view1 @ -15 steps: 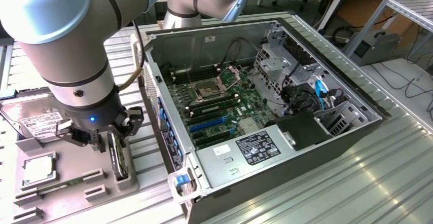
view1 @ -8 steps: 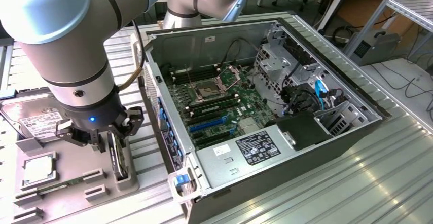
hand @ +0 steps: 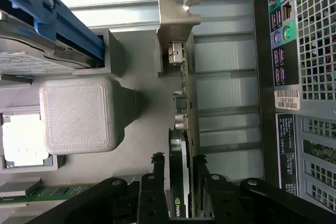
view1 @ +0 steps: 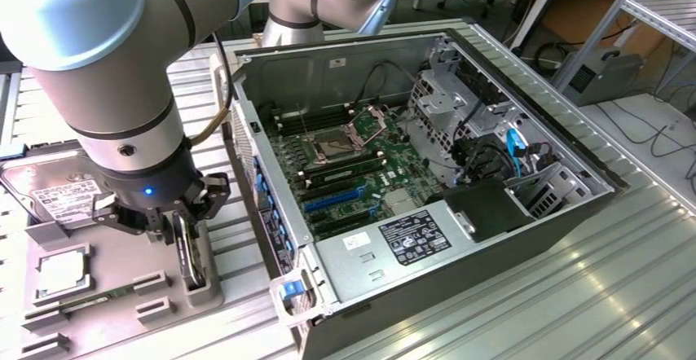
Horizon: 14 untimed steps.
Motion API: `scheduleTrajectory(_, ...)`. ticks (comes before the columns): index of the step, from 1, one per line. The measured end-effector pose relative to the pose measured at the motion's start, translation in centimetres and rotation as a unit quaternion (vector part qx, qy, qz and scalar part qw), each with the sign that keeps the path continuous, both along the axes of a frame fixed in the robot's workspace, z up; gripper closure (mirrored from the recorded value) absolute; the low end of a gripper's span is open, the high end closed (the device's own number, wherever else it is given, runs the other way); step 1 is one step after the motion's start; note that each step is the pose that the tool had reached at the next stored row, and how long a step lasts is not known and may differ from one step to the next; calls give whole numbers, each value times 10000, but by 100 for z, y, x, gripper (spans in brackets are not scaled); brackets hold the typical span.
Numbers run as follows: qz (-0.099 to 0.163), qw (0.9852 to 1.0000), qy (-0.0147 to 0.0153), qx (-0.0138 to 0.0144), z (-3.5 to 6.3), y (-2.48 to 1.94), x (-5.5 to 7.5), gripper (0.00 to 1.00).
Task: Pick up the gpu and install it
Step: 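Pick up the gpu and move the gpu toward the slot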
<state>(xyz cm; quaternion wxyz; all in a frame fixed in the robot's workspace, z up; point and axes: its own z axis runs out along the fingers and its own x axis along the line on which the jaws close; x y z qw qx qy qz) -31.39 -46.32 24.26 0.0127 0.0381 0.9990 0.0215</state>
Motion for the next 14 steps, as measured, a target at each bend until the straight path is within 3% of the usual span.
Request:
scheduleTrajectory(1,0,10000,0,0,0,0,0,65)
scheduleTrajectory(14,0,10000,0,0,0,-1,10,65)
